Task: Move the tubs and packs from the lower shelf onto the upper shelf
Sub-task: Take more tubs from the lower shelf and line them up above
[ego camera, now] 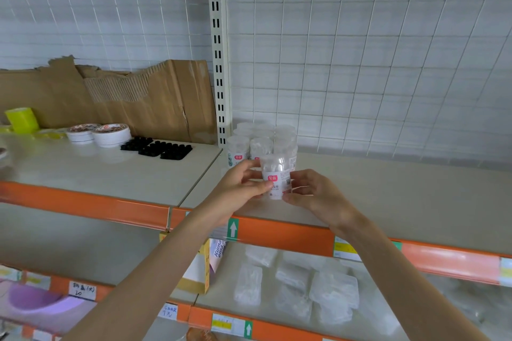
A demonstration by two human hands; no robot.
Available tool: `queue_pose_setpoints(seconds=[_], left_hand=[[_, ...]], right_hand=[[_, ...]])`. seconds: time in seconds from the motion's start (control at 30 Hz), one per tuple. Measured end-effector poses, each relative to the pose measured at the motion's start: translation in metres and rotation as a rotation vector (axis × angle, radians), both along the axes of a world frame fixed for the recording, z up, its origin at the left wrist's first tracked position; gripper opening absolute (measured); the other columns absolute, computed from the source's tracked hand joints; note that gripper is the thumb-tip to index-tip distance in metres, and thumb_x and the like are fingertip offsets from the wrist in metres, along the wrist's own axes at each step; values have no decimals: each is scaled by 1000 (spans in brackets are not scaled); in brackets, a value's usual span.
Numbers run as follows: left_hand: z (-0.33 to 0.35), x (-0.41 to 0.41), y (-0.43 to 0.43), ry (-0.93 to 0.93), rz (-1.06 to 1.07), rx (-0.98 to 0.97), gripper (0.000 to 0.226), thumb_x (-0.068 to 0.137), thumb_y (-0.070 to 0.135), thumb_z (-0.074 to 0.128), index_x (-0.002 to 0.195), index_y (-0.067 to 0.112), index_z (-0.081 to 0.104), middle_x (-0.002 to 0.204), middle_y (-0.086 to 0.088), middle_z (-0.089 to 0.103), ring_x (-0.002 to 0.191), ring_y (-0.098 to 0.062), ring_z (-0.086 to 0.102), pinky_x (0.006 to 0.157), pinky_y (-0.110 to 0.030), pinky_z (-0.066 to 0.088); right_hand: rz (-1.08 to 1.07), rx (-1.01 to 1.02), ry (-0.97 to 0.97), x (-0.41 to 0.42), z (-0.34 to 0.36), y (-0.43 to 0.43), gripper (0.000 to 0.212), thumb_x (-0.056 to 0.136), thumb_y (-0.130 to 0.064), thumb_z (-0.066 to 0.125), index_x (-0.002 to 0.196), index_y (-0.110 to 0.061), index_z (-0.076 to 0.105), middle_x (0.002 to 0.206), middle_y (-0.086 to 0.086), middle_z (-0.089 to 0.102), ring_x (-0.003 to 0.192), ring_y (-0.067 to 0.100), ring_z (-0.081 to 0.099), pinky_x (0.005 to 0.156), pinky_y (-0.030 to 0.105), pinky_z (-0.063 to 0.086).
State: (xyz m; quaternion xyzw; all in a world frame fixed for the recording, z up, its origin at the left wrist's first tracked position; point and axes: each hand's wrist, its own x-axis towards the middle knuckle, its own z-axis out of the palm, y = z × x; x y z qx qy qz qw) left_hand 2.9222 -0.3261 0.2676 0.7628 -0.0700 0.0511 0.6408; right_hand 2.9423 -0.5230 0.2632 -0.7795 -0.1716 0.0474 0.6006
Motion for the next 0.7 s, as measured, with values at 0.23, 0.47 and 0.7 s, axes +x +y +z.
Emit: queue_pose_setpoints(seconds=[0.23, 0.47, 0.7], left_hand=[[2, -4, 0, -16, -28, 127, 41, 92, 9, 66, 128, 26, 53, 122, 7, 64, 113, 1, 60, 94, -19, 48], [-2, -19, 35, -257, 126, 692, 41, 95, 30, 61, 136, 24, 56, 133, 10, 60, 122, -4, 53, 102, -25, 42], [-9, -20, 91, -220, 287, 1015, 36, 99, 43, 43, 114, 24, 69, 115, 6, 69, 105, -17, 60, 95, -36, 44]], right_hand=[[-4, -66, -15, 2, 0, 5, 45, 78, -4, 79, 115, -15, 56, 101, 1, 71, 75, 1, 67, 65, 12, 50], [-32, -285, -118, 11, -3, 15, 40, 69, -15, 87, 103, -20, 69, 97, -2, 74, 90, 23, 69, 86, 33, 56], [-58, -365, -142, 19, 7, 60, 43, 68, -16, 88, 104, -13, 64, 94, -4, 69, 85, 12, 65, 78, 26, 52]])
